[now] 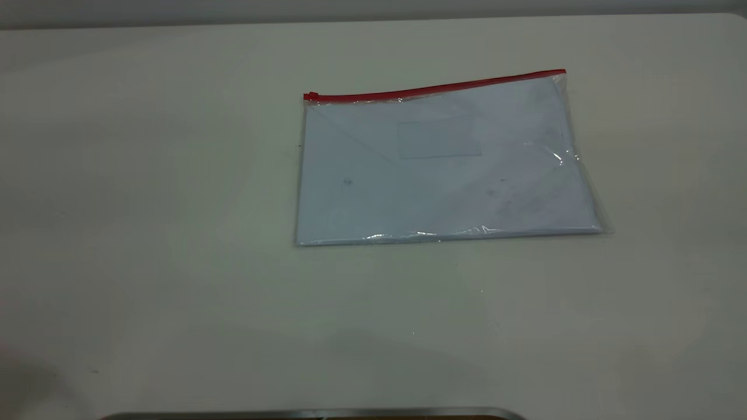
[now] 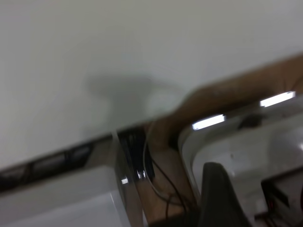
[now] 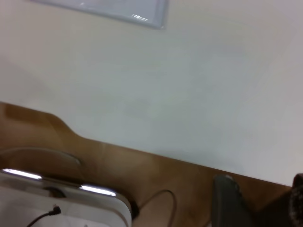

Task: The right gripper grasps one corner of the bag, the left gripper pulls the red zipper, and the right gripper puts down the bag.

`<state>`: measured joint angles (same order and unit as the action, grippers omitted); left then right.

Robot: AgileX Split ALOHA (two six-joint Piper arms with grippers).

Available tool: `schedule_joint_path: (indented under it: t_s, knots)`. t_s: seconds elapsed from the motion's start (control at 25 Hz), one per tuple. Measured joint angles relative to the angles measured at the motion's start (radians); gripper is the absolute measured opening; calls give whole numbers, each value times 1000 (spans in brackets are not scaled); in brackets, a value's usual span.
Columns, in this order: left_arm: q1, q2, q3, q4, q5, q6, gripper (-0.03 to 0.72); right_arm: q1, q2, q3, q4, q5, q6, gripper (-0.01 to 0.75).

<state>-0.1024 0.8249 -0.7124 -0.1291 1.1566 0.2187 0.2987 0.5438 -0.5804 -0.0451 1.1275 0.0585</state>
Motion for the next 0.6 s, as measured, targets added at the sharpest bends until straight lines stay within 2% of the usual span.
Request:
schedule_joint_path:
  t_s: [0.12, 0.28, 0.6]
  knots:
    - [0, -87, 108, 0, -38, -1, 468, 0, -87, 89, 5, -16, 0, 347]
    - [0, -190, 216, -1, -46, -1, 468, 0, -111, 99, 4, -16, 0, 347]
    - [0, -377, 225, -2, -46, -2, 468, 0, -111, 99, 4, -16, 0, 346]
